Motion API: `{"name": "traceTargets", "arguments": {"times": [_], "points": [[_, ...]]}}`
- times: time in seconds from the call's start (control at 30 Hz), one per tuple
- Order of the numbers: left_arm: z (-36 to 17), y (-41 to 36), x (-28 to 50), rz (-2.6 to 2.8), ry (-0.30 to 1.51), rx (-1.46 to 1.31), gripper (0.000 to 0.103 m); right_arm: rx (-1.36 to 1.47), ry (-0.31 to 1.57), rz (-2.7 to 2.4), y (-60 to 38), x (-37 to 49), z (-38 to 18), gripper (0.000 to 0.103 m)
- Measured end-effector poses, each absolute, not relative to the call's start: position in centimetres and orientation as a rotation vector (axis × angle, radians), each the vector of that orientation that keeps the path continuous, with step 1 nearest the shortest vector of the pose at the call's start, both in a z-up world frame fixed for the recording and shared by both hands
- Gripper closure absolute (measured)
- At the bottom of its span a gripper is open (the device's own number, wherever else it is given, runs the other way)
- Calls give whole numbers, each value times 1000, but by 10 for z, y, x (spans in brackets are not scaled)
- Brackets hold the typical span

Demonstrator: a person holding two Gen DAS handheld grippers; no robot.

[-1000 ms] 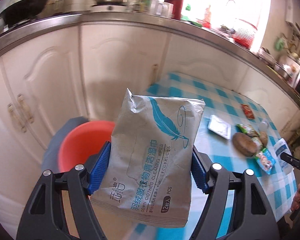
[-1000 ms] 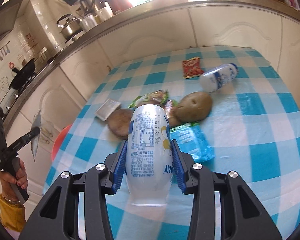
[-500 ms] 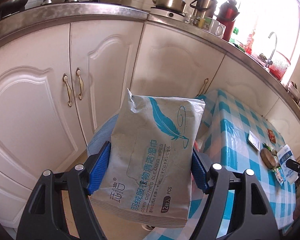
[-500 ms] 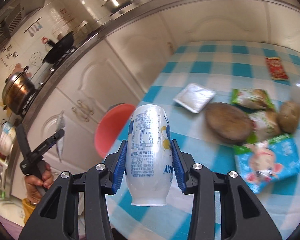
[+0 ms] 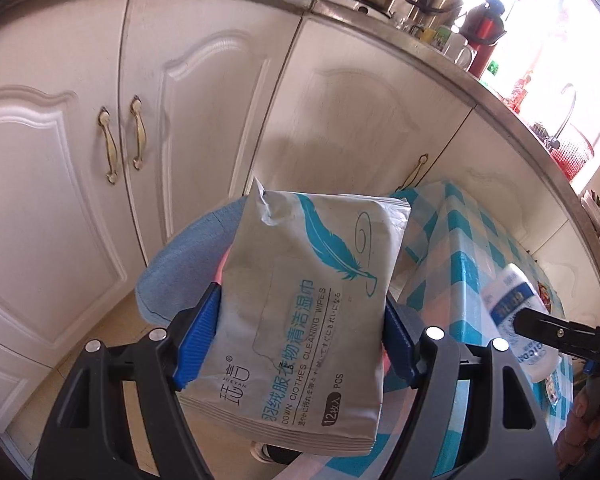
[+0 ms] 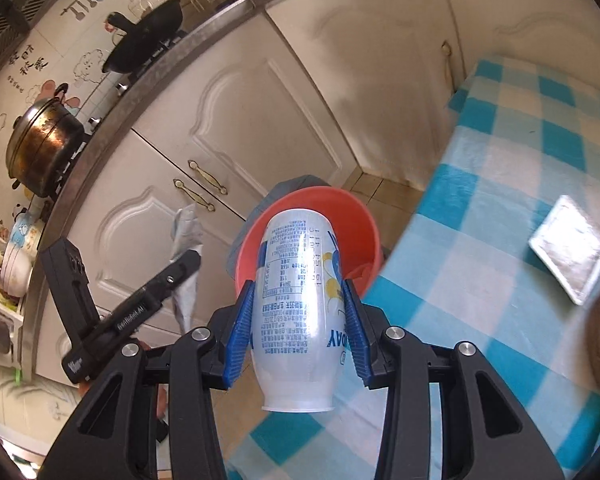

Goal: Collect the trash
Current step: 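Carry the wipes packet with the left tool while the right tool carries the bottle to the bucket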

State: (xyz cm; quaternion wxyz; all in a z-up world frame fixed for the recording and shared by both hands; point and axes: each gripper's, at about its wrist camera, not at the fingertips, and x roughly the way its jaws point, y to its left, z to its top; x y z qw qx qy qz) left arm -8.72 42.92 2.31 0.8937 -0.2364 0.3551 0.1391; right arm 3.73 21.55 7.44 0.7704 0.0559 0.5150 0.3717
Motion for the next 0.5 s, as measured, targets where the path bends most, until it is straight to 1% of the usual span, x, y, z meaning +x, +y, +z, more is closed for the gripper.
{"name": "traceTargets", "arguments": {"times": [0.17,0.5], "points": [[-2,427,-59,300,799,-487,29,105,1167,788,242,57,55,59],[-43,427,-28,324,895,-491,29,76,1205,750,268,75,30,59]]}}
